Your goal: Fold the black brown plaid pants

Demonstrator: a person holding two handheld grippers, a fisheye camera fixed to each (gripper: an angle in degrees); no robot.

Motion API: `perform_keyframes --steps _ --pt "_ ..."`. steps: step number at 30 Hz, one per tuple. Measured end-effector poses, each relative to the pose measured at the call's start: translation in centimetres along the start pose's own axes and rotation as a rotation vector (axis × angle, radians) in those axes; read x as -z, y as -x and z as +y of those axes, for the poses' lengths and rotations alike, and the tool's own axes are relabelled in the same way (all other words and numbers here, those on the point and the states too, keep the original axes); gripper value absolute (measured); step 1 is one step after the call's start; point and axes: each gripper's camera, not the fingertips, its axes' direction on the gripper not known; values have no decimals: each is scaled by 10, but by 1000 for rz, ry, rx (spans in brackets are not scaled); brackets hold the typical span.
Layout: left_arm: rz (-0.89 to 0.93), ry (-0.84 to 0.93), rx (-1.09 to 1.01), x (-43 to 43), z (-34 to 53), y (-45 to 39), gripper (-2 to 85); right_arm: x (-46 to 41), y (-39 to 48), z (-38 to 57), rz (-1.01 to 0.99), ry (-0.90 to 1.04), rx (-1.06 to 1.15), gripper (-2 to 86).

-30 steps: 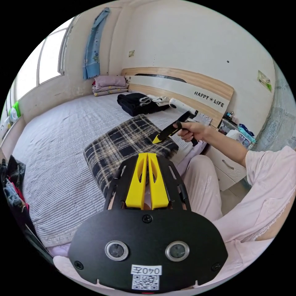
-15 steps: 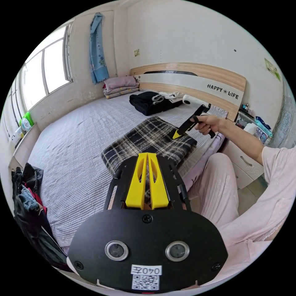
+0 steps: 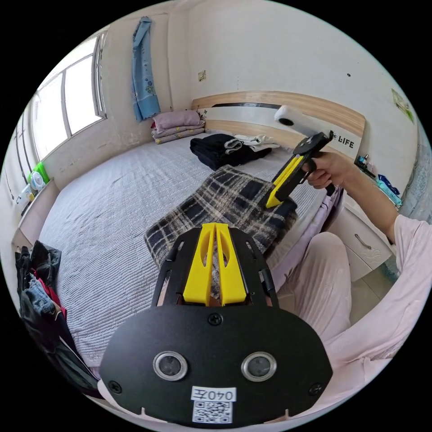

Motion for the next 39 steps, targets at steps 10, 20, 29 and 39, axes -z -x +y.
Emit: perform_keyframes --steps 10,20,29,39 --pt "22 3 69 -54 0 -1 -9 -36 -112 91 -234 -215 -376 124" --pt "-172 5 -310 -170 -143 -50 -9 -98 108 84 673 -361 -89 23" --pt "-7 244 -322 -318 -152 -60 -9 -201 122 115 876 -324 -136 -8" --pt "45 402 -215 -358 -176 -50 -9 -220 131 109 806 -296 -198 -10"
